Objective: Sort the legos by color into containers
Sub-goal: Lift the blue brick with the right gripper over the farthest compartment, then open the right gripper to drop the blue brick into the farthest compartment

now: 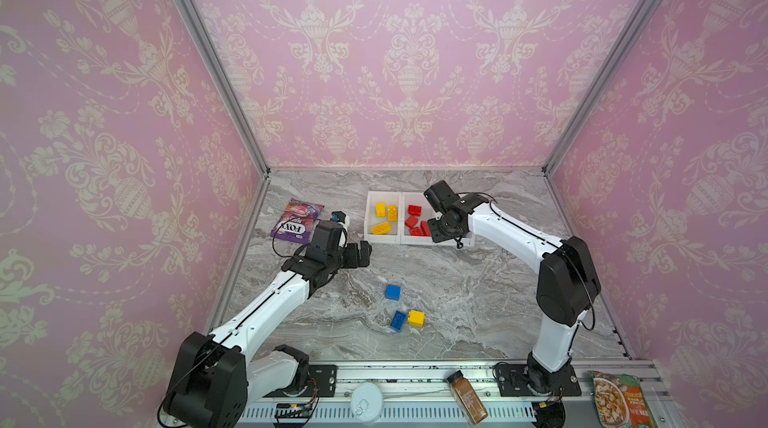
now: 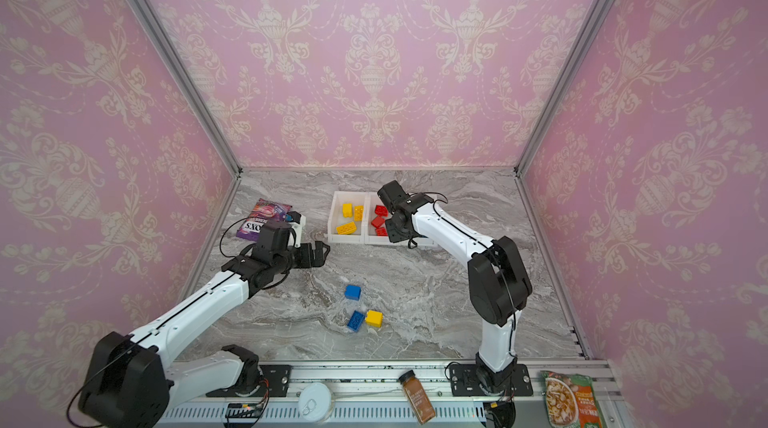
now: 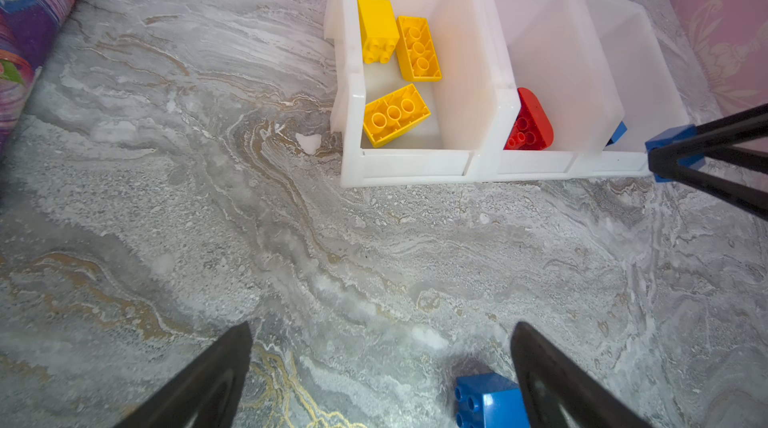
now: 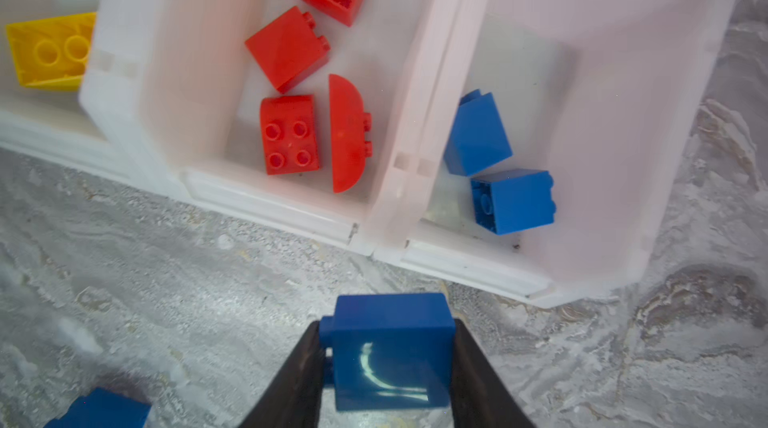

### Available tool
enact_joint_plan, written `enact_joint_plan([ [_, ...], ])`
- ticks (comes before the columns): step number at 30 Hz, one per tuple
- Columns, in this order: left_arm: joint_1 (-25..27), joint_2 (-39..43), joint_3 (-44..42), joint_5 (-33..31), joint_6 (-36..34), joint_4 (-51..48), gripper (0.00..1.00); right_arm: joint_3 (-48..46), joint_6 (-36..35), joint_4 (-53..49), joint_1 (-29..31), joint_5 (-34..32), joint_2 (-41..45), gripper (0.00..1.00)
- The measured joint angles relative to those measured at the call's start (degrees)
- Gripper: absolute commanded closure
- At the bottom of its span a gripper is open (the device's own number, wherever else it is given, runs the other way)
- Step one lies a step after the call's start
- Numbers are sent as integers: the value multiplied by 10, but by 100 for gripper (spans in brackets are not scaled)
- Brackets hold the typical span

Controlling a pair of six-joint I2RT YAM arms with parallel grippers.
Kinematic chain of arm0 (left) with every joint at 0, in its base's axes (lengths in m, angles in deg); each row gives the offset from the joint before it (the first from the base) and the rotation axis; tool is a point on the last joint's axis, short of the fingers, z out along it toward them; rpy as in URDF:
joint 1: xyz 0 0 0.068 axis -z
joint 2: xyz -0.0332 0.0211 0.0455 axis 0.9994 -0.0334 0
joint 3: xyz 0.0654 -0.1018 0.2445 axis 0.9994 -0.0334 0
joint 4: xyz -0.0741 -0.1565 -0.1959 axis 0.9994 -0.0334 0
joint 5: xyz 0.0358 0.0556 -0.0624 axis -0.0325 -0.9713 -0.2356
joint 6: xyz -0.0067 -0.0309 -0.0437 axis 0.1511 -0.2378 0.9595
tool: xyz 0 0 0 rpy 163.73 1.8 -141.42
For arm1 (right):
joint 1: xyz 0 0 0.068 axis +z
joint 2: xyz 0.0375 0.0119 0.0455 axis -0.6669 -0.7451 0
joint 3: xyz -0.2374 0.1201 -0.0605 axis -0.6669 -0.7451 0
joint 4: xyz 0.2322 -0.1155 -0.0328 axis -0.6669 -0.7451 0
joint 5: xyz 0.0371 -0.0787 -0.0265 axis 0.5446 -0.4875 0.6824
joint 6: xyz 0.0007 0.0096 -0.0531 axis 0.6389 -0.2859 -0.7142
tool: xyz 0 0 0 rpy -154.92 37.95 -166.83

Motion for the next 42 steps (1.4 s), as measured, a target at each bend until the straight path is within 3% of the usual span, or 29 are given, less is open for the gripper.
enact_joint_plan([
  [6,0,0,0,0,0,0,1,4,0,20,-64,-5,-6,60],
  [12,0,0,0,0,0,0,1,50,0,37,-104,-4,-70,60],
  [19,0,3,0,0,0,-1,1,123,0,40,-116,-4,-151,58],
  [29,0,6,8,0,0,-8,1,167,1,36,-120,-3,-184,35],
  [42,0,6,14,0,0,-9,1,134,2,40,-119,25,-154,35],
])
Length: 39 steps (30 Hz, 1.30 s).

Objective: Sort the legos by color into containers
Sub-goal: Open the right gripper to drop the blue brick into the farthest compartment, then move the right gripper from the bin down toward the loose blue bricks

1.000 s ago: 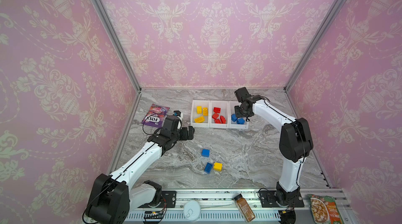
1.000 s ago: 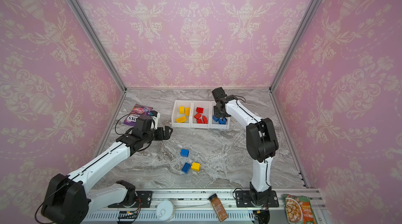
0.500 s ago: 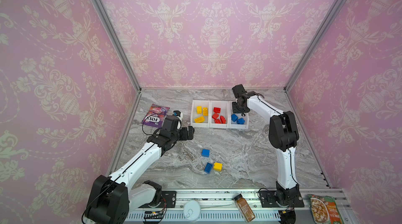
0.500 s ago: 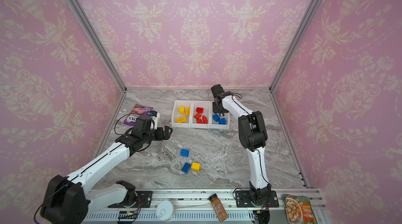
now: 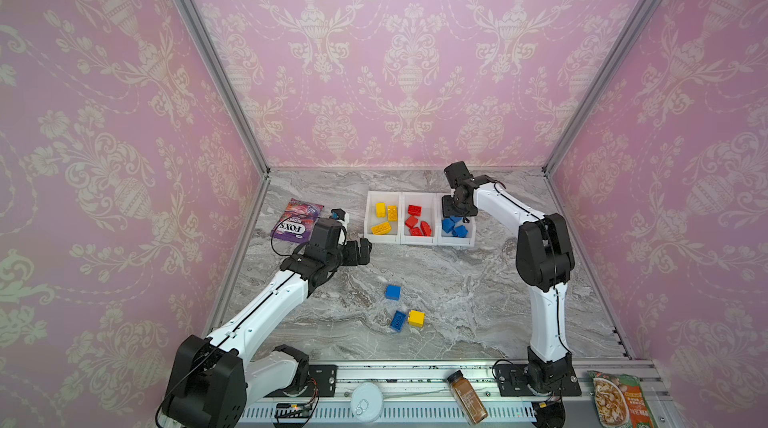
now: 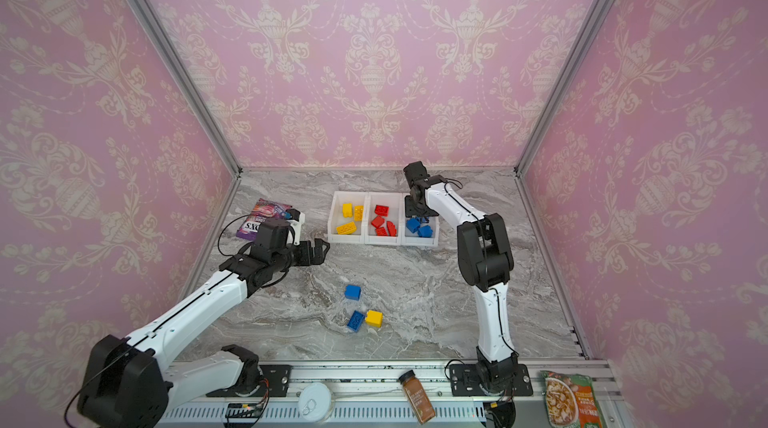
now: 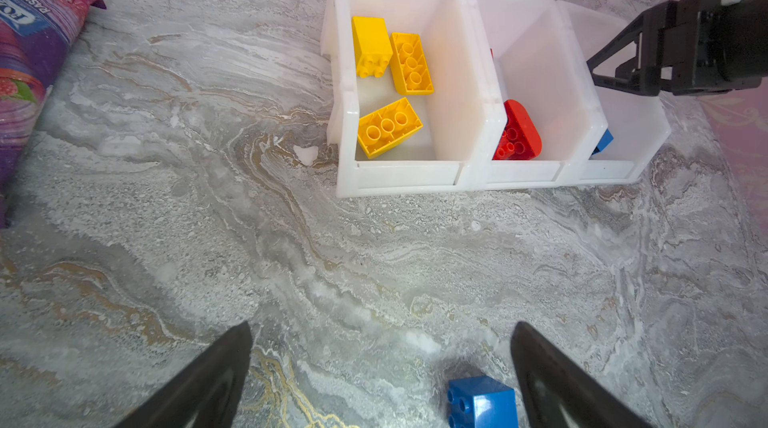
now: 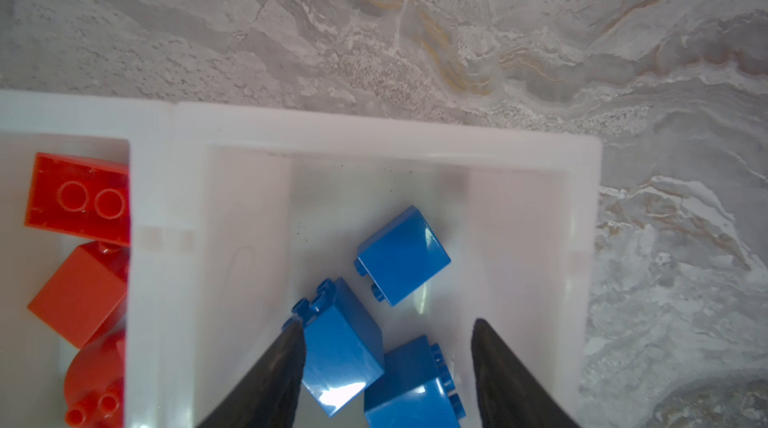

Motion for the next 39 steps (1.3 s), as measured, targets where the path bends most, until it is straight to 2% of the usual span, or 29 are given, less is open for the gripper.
enact_joint_plan([
  [9,0,0,0,0,0,0,1,-99,-2,3,28,9,104,34],
  [25,0,-11,0,2,0,2,1,-263,-46,1,141,66,288,34],
  [33,0,-15,0,2,2,5,1,-323,-49,3,214,87,310,34],
  [39,0,-16,0,2,2,5,1,-327,-27,28,280,96,297,35],
])
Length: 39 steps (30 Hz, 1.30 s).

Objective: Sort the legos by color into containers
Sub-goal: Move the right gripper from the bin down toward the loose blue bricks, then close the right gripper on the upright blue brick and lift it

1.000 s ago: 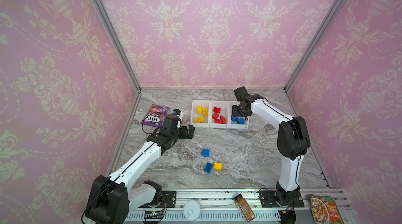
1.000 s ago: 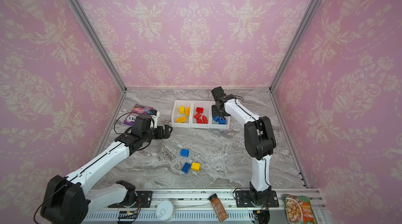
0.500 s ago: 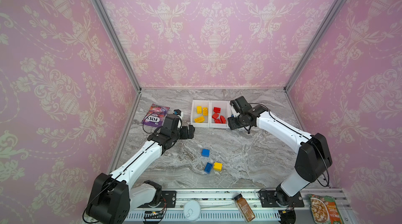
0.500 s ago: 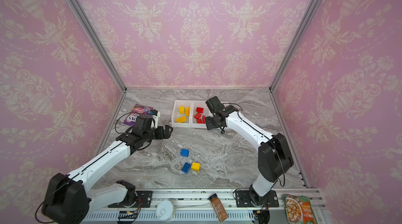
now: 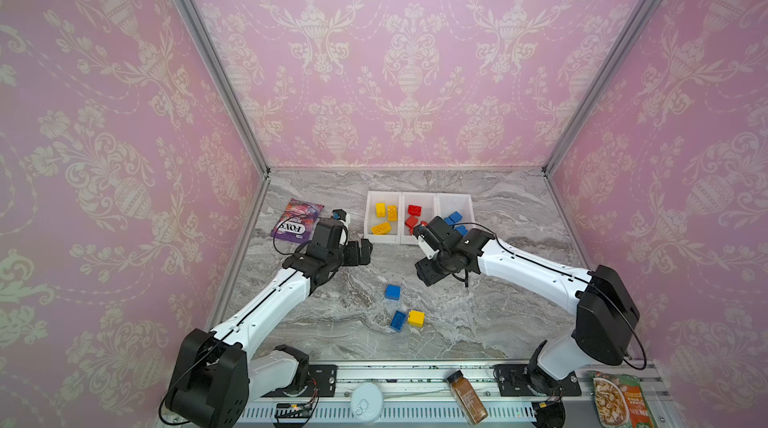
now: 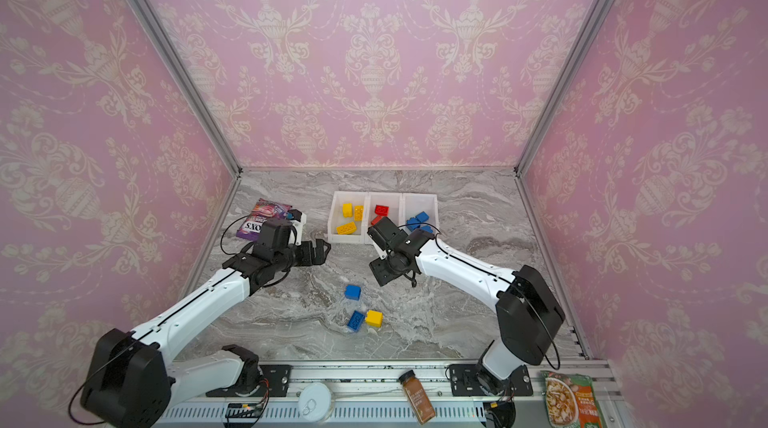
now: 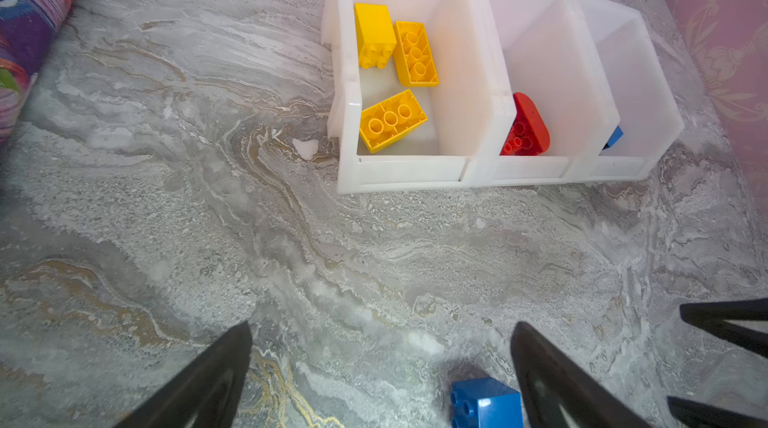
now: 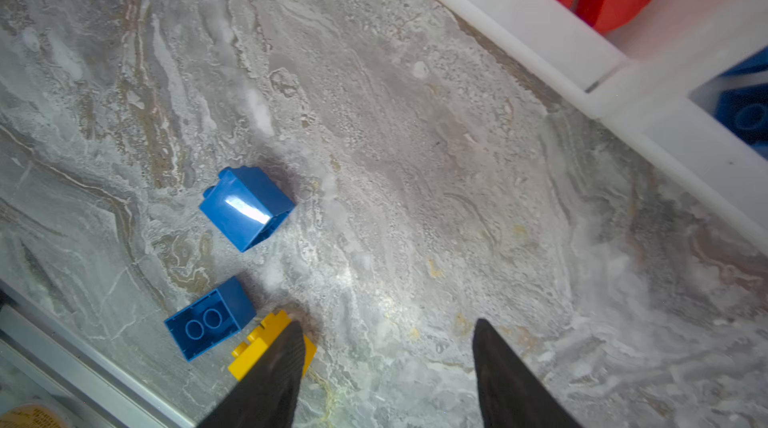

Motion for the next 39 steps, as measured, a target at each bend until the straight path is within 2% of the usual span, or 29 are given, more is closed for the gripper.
enact_joint_plan([
  [7,-5,3,-20,-1,0,3,1,10,-4,22,64,-1,-68,34],
  [15,-30,29,-32,-2,0,-4,1,45,-42,39,106,0,-122,34],
  [24,-46,43,-42,-2,0,-10,1,101,-87,48,117,-16,-183,35],
  [32,-49,45,-42,-2,0,-10,1,105,-115,49,117,-43,-210,35],
  [37,-52,46,-42,0,0,-10,1,105,-126,50,117,-52,-214,40],
  [39,-53,46,-42,0,0,-9,1,105,-128,51,117,-52,-216,48],
])
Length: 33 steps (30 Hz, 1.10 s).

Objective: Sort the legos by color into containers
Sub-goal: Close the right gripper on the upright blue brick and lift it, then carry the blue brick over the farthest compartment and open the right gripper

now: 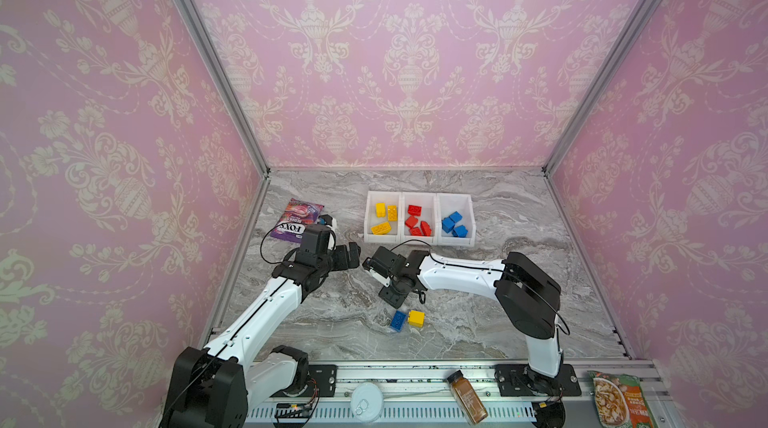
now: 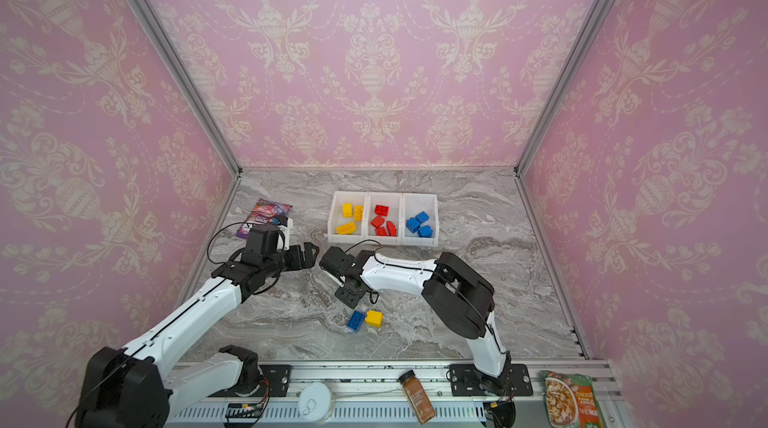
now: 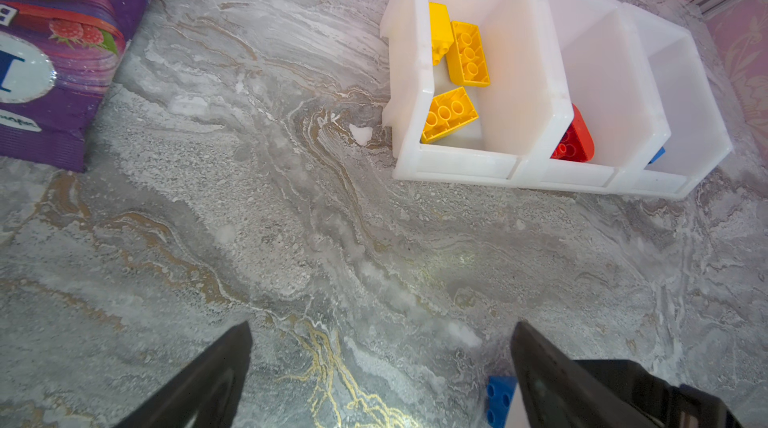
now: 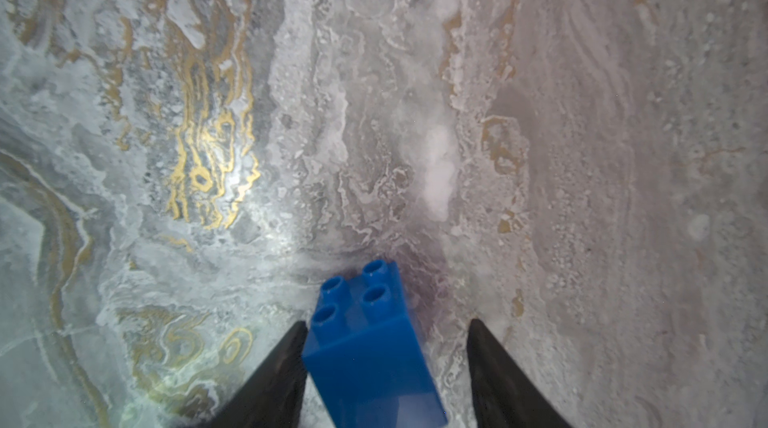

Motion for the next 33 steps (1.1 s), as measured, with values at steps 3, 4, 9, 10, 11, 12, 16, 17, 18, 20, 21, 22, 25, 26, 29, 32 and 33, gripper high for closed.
enact_joint_plan([
  [3,0,0,0,0,2,0,1,0,-3,1,0,-1,0,62],
  [4,0,0,0,0,2,0,1,0,-3,2,0,-3,0,62],
  [9,0,0,0,3,2,0,1,-1,-3,10,0,-10,0,63],
  [10,0,0,0,4,2,0,1,-2,-3,13,0,-12,1,63],
  [11,0,0,0,5,2,0,1,-6,-3,16,0,-14,3,63],
  [12,0,0,0,8,3,0,1,-11,-2,17,-2,-15,7,63],
  [16,0,-1,0,14,6,0,1,-38,5,17,-15,-22,39,63],
  [17,0,-2,0,16,7,1,1,-43,6,17,-21,-25,50,63],
  [18,0,-4,0,18,8,2,1,-48,7,17,-28,-28,62,63],
  [20,0,-8,0,23,9,2,1,-57,13,17,-46,-33,91,63],
  [21,0,-10,0,25,10,2,1,-61,16,17,-56,-36,106,63],
  [22,0,-11,0,27,10,3,1,-65,19,18,-67,-39,122,63],
  [25,2,-12,0,28,10,5,1,-76,25,21,-106,-44,161,63],
  [26,4,-13,0,28,10,5,1,-78,28,21,-120,-45,170,63],
  [29,15,-18,0,29,10,9,1,-82,35,22,-166,-51,188,63],
  [32,27,-23,1,28,12,14,1,-82,40,22,-210,-64,192,63],
  [33,31,-25,1,28,12,15,1,-82,43,21,-224,-69,191,63],
])
